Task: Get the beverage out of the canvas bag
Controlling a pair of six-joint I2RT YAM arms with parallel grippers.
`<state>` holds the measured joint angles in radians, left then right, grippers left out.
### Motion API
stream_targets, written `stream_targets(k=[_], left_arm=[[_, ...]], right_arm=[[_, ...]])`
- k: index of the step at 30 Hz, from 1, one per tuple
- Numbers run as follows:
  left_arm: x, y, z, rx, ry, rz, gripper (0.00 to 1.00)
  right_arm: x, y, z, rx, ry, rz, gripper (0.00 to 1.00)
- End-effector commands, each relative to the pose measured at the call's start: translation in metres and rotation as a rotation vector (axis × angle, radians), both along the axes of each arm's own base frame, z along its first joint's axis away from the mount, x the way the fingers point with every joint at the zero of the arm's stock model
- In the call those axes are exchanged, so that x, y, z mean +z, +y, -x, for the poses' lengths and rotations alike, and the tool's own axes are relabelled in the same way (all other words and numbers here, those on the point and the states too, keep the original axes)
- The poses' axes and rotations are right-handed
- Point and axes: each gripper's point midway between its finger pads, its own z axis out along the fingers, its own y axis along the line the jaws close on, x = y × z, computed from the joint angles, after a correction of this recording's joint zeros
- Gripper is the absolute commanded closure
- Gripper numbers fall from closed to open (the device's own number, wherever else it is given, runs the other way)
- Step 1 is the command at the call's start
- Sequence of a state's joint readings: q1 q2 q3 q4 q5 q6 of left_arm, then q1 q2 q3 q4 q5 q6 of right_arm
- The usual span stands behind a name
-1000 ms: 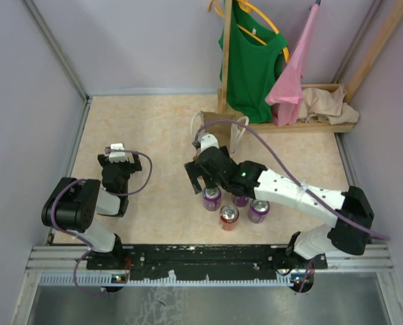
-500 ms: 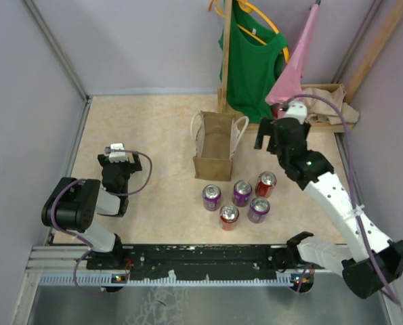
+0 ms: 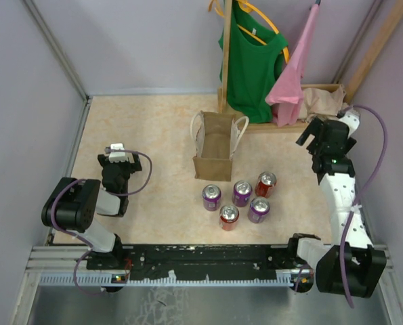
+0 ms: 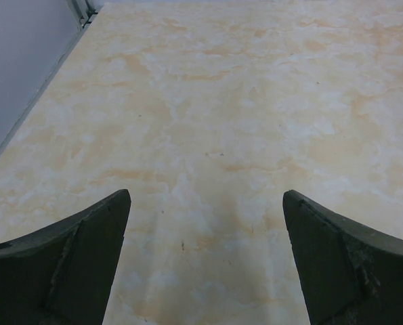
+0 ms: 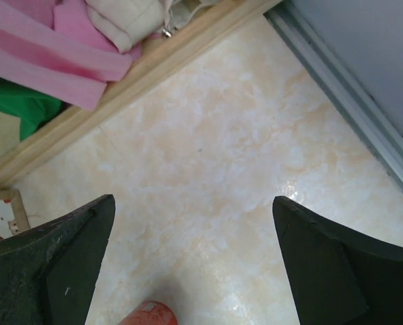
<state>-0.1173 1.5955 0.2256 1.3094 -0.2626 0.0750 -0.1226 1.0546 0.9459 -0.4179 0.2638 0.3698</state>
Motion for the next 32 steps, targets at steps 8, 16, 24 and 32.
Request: stream_targets(k=[8, 16, 24, 32], left_arm=[[0.004, 0.001, 0.0, 0.007, -0.025, 0.012, 0.0], [0.004, 0.001, 0.0, 0.007, -0.025, 0.012, 0.0], [0.004, 0.001, 0.0, 0.007, -0.025, 0.013, 0.0], [0.004, 0.001, 0.0, 0.007, -0.025, 0.011, 0.0]], right_arm=[[-0.008, -0.019, 0.014, -0.162, -0.076, -0.004, 0.01], [-0.024, -0.033, 0.016, -0.298, 0.005, -0.031, 0.01], [-0.027, -0.034, 0.018, -0.327, 0.006, -0.047, 0.01], [-0.03, -0.034, 0.016, -0.323, 0.016, -0.042, 0.01]])
